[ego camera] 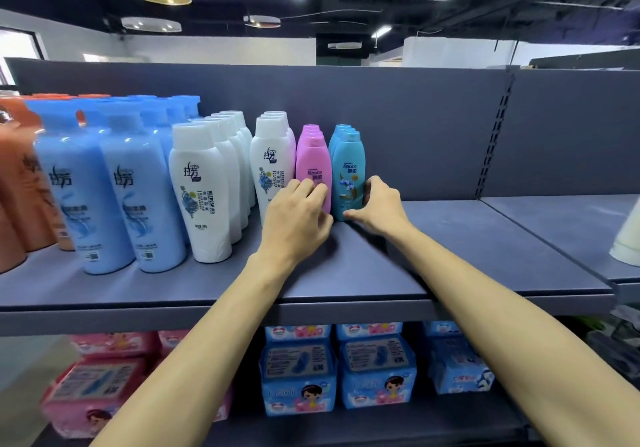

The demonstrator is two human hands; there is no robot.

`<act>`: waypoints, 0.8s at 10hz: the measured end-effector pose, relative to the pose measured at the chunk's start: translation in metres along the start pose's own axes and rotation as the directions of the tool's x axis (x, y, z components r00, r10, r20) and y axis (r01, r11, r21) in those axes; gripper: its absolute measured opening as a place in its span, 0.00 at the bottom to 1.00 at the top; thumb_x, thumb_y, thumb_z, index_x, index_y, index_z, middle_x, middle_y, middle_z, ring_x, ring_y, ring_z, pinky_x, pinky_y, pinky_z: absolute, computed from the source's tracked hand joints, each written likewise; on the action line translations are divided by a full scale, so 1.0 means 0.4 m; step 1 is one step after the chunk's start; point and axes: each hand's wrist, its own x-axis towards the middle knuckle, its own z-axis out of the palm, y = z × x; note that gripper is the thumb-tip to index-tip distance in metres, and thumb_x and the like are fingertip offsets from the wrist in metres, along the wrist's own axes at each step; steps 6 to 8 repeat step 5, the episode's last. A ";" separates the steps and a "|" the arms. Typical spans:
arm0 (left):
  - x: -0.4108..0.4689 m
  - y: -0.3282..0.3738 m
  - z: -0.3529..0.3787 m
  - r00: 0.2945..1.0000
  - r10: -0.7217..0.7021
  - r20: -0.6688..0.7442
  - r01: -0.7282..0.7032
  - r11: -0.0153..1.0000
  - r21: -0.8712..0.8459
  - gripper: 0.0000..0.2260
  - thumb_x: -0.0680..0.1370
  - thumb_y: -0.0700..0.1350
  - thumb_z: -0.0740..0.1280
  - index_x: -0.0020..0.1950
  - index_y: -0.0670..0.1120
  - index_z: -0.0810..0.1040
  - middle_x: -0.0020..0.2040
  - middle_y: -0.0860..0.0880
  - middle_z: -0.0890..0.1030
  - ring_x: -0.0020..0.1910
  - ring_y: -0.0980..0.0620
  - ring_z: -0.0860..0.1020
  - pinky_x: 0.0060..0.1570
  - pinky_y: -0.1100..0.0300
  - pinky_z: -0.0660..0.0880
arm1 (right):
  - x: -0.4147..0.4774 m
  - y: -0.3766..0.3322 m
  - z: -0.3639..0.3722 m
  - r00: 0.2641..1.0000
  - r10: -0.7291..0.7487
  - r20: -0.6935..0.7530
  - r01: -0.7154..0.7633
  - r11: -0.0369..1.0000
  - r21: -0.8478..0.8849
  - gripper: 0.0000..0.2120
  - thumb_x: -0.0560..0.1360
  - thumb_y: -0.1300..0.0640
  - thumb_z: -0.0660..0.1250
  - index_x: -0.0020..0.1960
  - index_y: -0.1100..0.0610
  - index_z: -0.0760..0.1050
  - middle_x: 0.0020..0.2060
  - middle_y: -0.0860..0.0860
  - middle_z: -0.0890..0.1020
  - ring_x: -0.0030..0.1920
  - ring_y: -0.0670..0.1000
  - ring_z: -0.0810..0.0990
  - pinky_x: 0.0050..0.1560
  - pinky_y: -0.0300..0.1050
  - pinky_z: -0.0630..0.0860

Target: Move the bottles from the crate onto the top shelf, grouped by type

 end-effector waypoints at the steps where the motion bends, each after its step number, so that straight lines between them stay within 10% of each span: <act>1: -0.013 0.000 -0.014 1.000 0.008 0.020 -0.008 1.000 0.007 0.04 0.69 0.42 0.63 0.42 0.42 0.74 0.39 0.45 0.75 0.40 0.43 0.72 0.40 0.49 0.72 | -0.001 -0.012 0.002 1.000 0.014 -0.003 -0.014 1.000 -0.002 0.26 0.65 0.57 0.79 0.56 0.59 0.70 0.51 0.53 0.80 0.47 0.53 0.78 0.45 0.46 0.76; 8: -0.024 0.004 -0.032 0.992 0.044 0.116 -0.042 0.999 -0.024 0.04 0.68 0.41 0.66 0.40 0.42 0.74 0.38 0.44 0.76 0.40 0.41 0.73 0.38 0.50 0.69 | -0.060 -0.042 -0.008 0.997 0.048 -0.063 -0.052 0.996 -0.075 0.28 0.69 0.55 0.78 0.59 0.61 0.66 0.54 0.58 0.79 0.54 0.60 0.79 0.55 0.57 0.77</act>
